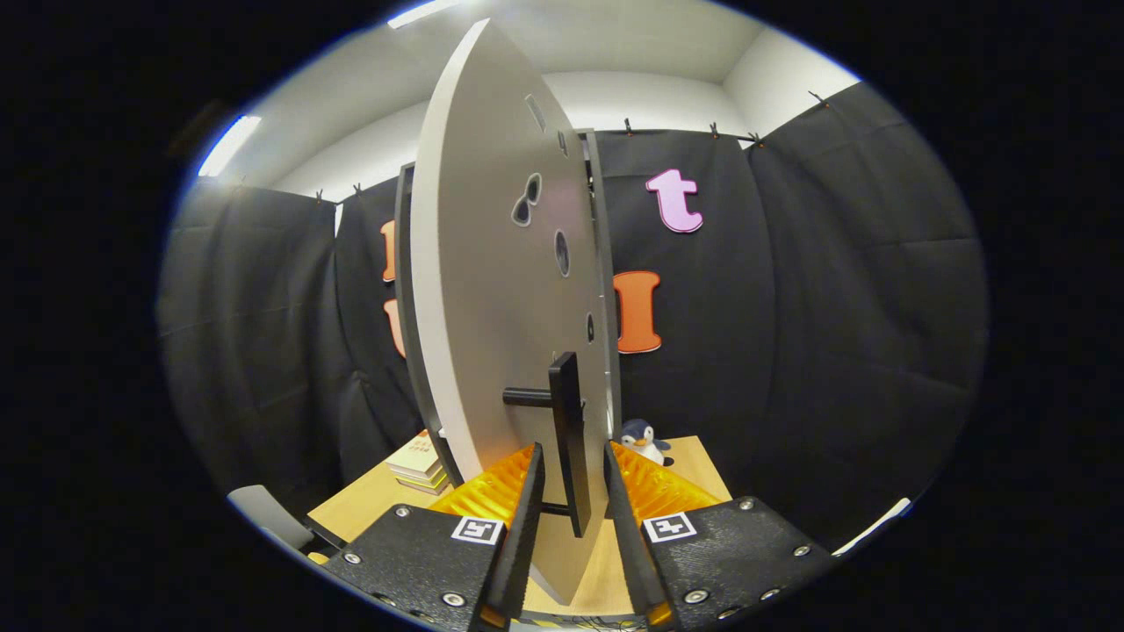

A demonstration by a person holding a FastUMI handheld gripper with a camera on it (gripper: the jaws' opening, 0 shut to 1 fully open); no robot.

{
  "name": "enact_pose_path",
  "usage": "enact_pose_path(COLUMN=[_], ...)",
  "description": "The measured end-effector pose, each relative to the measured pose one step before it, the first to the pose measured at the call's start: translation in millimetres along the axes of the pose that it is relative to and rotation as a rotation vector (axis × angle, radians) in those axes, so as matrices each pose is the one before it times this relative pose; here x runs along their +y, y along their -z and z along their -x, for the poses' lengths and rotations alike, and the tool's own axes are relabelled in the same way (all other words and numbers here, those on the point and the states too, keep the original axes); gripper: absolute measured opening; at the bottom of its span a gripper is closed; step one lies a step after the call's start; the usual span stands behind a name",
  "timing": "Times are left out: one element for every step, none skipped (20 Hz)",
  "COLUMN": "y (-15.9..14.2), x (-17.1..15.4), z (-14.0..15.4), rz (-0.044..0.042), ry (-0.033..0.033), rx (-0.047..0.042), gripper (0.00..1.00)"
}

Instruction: Open the shoe cabinet door, grab the shoes and put them into the shoe cabinet, then close the shoe cabinet door.

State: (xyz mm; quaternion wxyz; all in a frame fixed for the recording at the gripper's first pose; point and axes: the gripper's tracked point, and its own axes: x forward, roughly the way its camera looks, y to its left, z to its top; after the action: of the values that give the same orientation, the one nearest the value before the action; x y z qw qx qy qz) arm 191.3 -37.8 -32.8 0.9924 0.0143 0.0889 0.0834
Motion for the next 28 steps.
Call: enact_pose_path(y=[-0.56, 0.48, 0.16, 1.22, 0.04, 0.24, -0.89, -0.15, -0.12, 1.24, 0.5, 0.21, 0.34, 0.52, -0.34, 1.14, 0.51, -0.56, -1.8, -0.68, 0.24, 2.7, 1.36, 3.66, -1.3, -4.17, 0.61, 0.59], x=[4.27, 15.18, 11.34, 6.51, 5.82, 1.42, 4.79, 6.13, 5.15, 5.41, 5.92, 6.15, 6.26, 4.04, 4.59, 6.46, 6.69, 8.72, 7.68, 7.73, 5.45, 7.07, 6.6, 4.74, 1.56, 2.86, 5.21, 9.0], z=[-1.55, -4.65, -4.19, -4.7, -3.42, -1.96, -2.84, -3.57, -4.19, -1.99, -2.91, -2.6, -3.39, -6.08, -6.71, -6.38, -7.49, -5.18, -6.93, -8.83, -8.48, -9.16, -10.97, -9.39, -11.32, -12.41, -11.68, -9.03], rz=[0.00399, 0.0002, 0.00204, -0.00043, 0.00042, 0.00319, 0.00677, 0.00729, -0.00272, -0.0078, -0.00933, -0.00213, -0.00104, -0.00523, -0.00414, -0.00704, -0.00137, 0.00773, 0.01764, 0.01974, 0.00461, 0.00082, -0.00373, -0.00153, 0.00714, 0.00503, 0.0069, 0.00241], ry=[-0.01847, -0.01892, -0.02027, -0.02018, -0.01776, -0.01469, -0.01385, -0.01692, -0.01752, -0.01636, -0.01607, -0.01784, -0.01718, -0.0167, -0.01939, -0.01763, -0.01743, -0.01863, -0.01759, -0.01527, -0.01095, -0.01657, -0.01494, -0.00359, 0.00181, 0.01019, 0.00772, -0.00386], rx=[-0.00303, -0.00171, -0.00226, -0.00026, 0.00016, -0.00084, -0.00084, -0.00192, -0.00004, 0.00265, 0.00365, -0.00088, 0.00166, -0.00077, 0.00182, 0.00085, 0.00075, -0.00277, -0.00691, -0.00227, -0.00169, 0.00422, 0.00438, 0.01271, -0.00493, -0.01052, 0.00186, -0.00521], gripper=[0.44, 0.44, 0.44, 0.44, 0.44, 0.44, 0.44, 0.44, 0.44, 0.44, 0.44, 0.44, 0.44, 0.44, 0.44, 0.44, 0.45, 0.45, 0.45, 0.45, 0.45, 0.45, 0.45, 0.46, 0.47, 0.48, 0.48, 0.49])
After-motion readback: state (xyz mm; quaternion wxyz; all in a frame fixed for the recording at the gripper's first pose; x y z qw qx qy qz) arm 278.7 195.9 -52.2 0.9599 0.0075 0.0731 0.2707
